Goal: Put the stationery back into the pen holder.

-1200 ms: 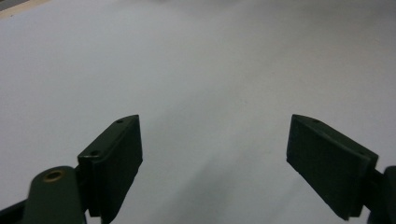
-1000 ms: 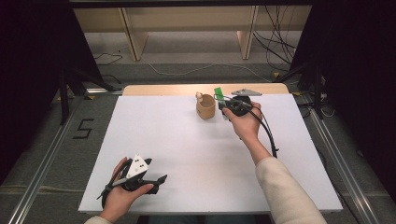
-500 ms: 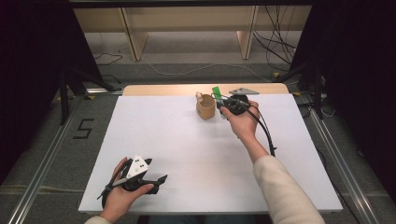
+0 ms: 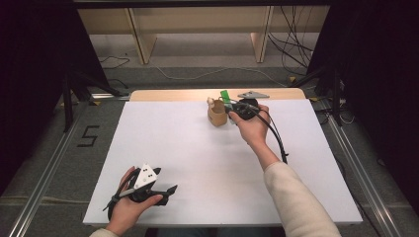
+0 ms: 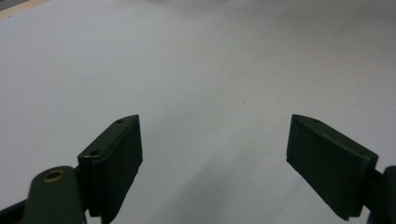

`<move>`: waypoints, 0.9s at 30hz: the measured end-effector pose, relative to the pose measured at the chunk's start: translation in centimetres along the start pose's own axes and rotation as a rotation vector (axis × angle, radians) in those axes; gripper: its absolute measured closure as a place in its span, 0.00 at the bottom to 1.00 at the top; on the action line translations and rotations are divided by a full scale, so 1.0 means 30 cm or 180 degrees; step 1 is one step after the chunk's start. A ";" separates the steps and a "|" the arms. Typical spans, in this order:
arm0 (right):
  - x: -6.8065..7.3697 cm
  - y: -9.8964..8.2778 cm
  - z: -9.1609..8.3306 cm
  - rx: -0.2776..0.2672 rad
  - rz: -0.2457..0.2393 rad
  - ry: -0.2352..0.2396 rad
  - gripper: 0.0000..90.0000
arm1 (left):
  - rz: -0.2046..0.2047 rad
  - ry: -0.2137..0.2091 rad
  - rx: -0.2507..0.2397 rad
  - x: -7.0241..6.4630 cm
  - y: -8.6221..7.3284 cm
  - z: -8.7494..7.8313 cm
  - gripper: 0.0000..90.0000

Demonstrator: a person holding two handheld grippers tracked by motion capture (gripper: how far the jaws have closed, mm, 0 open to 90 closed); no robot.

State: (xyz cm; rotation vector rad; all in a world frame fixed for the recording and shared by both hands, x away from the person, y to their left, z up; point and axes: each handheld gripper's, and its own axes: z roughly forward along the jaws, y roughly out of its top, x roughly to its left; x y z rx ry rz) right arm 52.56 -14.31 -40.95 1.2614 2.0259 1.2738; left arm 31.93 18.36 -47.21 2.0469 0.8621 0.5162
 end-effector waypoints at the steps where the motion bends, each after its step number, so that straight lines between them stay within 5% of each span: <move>1: 0.001 0.000 0.002 0.0002 -0.0001 -0.0003 0.74 | 0.0001 -0.0005 0.0007 0.000 0.000 0.000 0.20; 27: 0.018 0.032 0.047 -0.0029 0.0005 -0.0001 0.74 | 0.0006 -0.0007 -0.0002 -0.001 0.001 0.000 0.20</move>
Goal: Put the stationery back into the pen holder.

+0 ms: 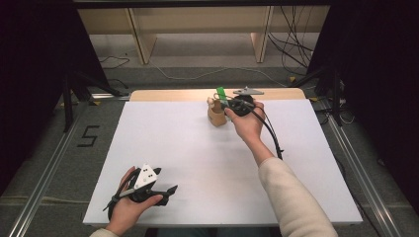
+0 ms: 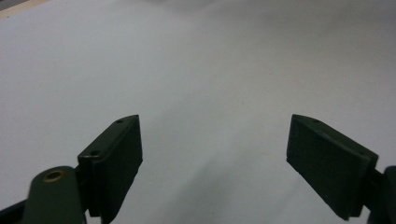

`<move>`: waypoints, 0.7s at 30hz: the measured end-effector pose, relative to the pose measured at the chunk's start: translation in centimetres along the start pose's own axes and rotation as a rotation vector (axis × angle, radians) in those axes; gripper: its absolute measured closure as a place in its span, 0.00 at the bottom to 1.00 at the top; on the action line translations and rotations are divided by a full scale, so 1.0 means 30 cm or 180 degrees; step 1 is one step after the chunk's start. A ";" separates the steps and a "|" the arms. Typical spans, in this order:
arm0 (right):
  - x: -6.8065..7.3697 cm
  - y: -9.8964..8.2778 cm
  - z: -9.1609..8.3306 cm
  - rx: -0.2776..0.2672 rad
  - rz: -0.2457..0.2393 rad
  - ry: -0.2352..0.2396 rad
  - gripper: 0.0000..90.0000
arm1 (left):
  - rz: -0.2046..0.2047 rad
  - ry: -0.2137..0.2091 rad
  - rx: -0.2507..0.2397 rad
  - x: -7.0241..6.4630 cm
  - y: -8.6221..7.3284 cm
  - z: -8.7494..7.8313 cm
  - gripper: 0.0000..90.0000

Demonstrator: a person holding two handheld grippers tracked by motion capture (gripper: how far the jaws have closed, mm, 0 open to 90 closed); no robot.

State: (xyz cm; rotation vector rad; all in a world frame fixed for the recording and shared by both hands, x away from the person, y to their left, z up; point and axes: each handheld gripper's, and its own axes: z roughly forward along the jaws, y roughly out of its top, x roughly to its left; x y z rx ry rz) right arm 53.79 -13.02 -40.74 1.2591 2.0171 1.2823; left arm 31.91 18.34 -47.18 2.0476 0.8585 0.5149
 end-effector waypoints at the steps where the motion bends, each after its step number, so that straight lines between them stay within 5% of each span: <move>1: 0.000 0.001 0.002 -0.0003 -0.0001 0.0003 0.74 | -0.0001 0.0000 -0.0001 0.000 0.000 0.000 0.20; 21: 0.005 0.016 0.041 -0.0018 0.0016 -0.0009 0.74 | -0.0002 -0.0007 -0.0010 -0.002 0.000 0.001 0.20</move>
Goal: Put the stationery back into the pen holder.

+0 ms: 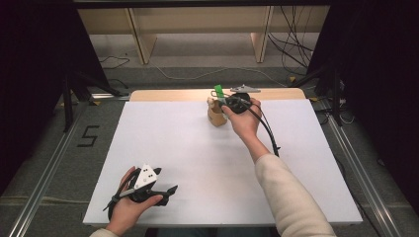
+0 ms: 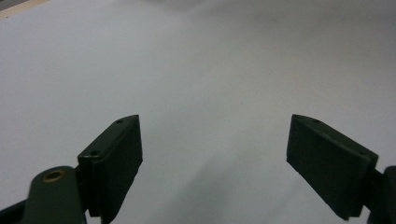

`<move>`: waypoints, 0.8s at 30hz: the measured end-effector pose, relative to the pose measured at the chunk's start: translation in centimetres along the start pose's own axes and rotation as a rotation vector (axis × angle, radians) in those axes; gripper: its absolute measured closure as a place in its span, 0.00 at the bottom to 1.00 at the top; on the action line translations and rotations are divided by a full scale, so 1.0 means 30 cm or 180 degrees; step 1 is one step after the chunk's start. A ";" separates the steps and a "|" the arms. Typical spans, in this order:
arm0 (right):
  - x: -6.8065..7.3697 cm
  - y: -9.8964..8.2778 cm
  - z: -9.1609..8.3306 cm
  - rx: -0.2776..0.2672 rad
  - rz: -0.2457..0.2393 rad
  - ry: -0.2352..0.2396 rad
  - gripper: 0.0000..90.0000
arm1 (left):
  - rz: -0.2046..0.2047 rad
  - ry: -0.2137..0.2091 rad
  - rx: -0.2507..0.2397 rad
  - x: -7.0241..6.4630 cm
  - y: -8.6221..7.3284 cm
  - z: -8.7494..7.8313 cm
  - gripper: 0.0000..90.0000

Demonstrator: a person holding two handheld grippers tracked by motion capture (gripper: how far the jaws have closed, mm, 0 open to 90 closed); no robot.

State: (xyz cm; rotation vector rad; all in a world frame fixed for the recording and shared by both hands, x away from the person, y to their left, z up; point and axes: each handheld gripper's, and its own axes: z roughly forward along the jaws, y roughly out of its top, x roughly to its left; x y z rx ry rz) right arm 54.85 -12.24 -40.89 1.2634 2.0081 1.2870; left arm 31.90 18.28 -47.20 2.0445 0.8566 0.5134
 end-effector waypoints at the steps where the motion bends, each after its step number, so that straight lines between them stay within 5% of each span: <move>1: 0.000 0.001 0.001 -0.0004 0.0003 -0.0004 0.74 | 0.0022 -0.0005 0.0020 0.001 0.000 -0.001 0.20; 24: 0.005 0.019 0.044 -0.0042 -0.0021 -0.0032 0.74 | 0.0023 -0.0017 0.0017 0.002 0.000 -0.001 0.20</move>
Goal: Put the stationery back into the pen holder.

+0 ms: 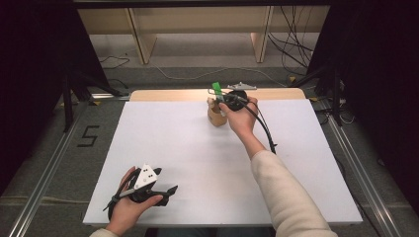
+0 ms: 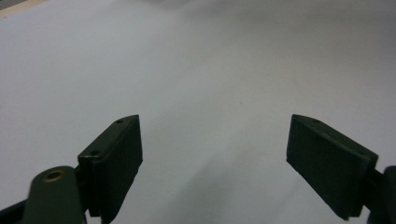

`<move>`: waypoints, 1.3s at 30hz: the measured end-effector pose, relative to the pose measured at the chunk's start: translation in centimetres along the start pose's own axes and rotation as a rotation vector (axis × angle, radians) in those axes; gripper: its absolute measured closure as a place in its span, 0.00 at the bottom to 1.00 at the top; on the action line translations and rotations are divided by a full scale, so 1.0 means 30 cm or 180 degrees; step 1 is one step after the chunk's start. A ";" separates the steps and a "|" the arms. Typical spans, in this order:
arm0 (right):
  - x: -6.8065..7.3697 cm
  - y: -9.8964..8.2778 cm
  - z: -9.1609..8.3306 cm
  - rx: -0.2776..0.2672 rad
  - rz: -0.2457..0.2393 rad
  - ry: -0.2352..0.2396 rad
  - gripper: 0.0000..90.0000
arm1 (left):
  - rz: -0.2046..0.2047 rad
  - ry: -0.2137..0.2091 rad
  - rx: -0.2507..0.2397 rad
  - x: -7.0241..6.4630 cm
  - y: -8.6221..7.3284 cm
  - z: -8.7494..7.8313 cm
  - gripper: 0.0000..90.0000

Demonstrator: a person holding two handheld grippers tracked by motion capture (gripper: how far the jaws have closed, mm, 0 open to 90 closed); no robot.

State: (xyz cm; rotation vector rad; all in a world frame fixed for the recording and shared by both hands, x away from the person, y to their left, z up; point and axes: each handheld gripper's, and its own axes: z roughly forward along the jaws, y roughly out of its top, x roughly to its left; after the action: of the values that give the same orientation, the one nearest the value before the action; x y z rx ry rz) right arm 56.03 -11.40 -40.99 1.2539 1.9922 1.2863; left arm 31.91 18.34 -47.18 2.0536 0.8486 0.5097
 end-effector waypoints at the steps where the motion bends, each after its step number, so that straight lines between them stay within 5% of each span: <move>1: 0.001 0.002 0.002 0.0006 0.0012 -0.0011 0.74 | -0.0001 0.0002 -0.0006 0.000 0.000 0.000 0.20; 39: -0.005 0.030 0.052 -0.0043 0.0027 -0.0079 0.74 | -0.0013 -0.0011 -0.0013 -0.003 0.000 0.001 0.20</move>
State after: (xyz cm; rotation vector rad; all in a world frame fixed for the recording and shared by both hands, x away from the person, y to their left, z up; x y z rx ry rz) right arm 57.68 -10.66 -40.92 1.2674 1.9598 1.2801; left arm 31.87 18.27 -47.21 2.0480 0.8488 0.5051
